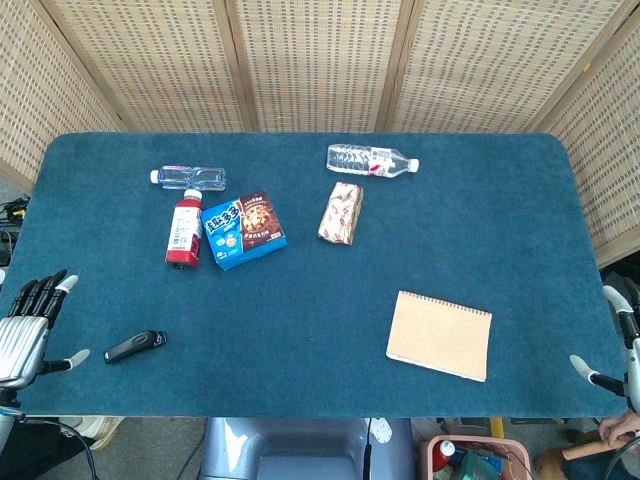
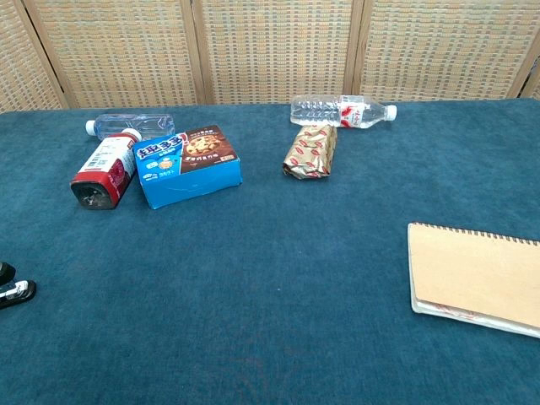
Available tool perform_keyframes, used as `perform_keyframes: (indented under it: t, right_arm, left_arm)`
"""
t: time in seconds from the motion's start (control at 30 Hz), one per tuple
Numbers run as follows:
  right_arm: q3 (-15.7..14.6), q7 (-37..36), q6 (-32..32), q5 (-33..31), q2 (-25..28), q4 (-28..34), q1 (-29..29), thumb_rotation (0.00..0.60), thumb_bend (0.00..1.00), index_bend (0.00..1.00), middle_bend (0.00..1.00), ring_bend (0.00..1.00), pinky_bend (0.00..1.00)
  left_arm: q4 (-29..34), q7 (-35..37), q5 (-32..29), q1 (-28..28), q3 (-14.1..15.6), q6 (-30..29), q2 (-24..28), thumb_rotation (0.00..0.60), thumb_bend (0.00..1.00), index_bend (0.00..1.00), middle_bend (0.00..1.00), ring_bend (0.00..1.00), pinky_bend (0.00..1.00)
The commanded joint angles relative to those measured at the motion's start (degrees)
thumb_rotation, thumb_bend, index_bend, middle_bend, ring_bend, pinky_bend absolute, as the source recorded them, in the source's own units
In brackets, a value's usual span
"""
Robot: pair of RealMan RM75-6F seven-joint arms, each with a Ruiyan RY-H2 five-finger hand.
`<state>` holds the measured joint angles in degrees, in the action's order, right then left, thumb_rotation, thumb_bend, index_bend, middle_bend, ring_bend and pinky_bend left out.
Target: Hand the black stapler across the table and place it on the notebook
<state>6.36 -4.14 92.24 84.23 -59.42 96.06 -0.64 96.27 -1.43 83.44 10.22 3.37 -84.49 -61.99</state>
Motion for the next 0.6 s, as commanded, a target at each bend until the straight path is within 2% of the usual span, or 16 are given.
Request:
perform_keyframes:
  t: [0.03, 0.23, 0.4, 0.6]
  right_arm:
    - [0.06, -0.23, 0.15, -0.04, 0.08, -0.13, -0.11, 0.6, 0.06, 0.0, 0.0, 0.0, 0.0]
    - [-0.03, -0.93, 0.85, 0.53, 0.37, 0.11, -0.51, 0.6, 0.06, 0.0, 0.0, 0.0, 0.0]
    - [-0.2, -0.96, 1.27, 1.18, 0.44, 0.2, -0.71, 0.6, 0.06, 0.0, 0.0, 0.0, 0.0]
    - [-0.49, -0.55, 0.68, 2.02, 0.16, 0.21, -0.28, 0.6, 0.06, 0.0, 0.0, 0.0, 0.0]
  left_arm:
    - [0.71, -0.78, 0.25, -0.74, -0.25, -0.61, -0.03, 0.6, 0.06, 0.0, 0.0, 0.0, 0.0]
    - [0.22, -1.94, 0.18, -0.78, 0.08, 1.31, -1.34, 0.6, 0.06, 0.0, 0.0, 0.0, 0.0]
    - [-2.71, -4.18, -1.42, -0.4, 0.83, 5.54, -6.25, 0.6, 0.07, 0.0, 0.0, 0.0, 0.01]
    - [-8.91, -3.53, -7.53, 1.14, -0.16, 13.77, -13.69, 0.6, 0.1, 0.01, 0.02, 0.0, 0.18]
